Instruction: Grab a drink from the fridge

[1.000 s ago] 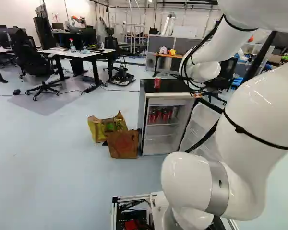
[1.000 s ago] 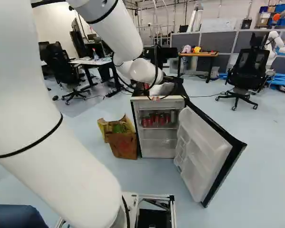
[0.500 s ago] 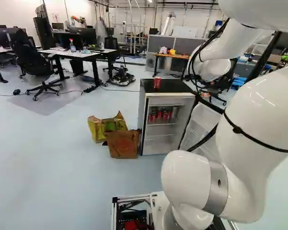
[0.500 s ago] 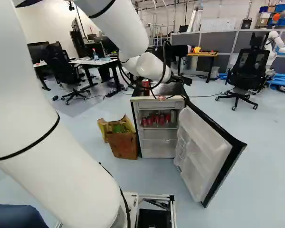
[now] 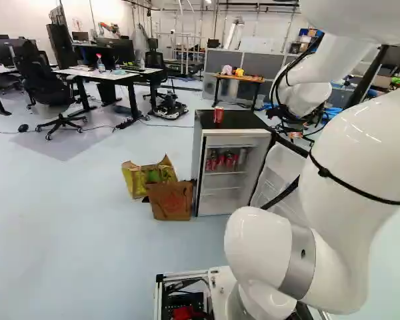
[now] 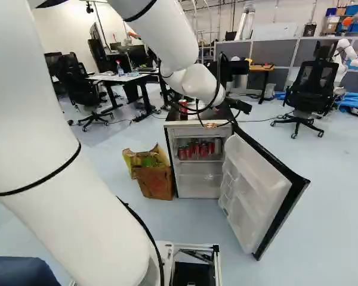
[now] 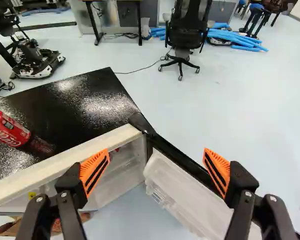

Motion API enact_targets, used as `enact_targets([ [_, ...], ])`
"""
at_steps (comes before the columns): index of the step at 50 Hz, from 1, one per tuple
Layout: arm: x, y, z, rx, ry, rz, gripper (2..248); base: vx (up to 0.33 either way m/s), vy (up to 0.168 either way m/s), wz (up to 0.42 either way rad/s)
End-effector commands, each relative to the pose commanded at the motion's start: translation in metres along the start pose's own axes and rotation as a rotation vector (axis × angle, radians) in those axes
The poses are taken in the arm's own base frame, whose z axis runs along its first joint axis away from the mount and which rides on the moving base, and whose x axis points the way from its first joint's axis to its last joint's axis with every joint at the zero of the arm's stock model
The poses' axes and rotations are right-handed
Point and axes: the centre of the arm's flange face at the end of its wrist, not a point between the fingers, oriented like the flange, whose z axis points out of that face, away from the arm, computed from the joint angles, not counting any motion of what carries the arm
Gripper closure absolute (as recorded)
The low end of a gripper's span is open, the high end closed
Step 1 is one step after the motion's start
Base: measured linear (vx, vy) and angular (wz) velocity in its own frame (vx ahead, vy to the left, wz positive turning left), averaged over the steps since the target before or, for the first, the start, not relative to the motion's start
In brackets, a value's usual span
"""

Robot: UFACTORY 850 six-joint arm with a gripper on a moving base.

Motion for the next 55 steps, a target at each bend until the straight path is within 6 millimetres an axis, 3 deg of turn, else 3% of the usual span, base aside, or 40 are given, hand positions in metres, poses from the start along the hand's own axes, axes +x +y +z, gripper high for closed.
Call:
enact_targets([
  [55, 0.013, 0.075, 0.048, -0.091, -0.175, 0.095, 3, 0.000, 0.000, 0.000],
])
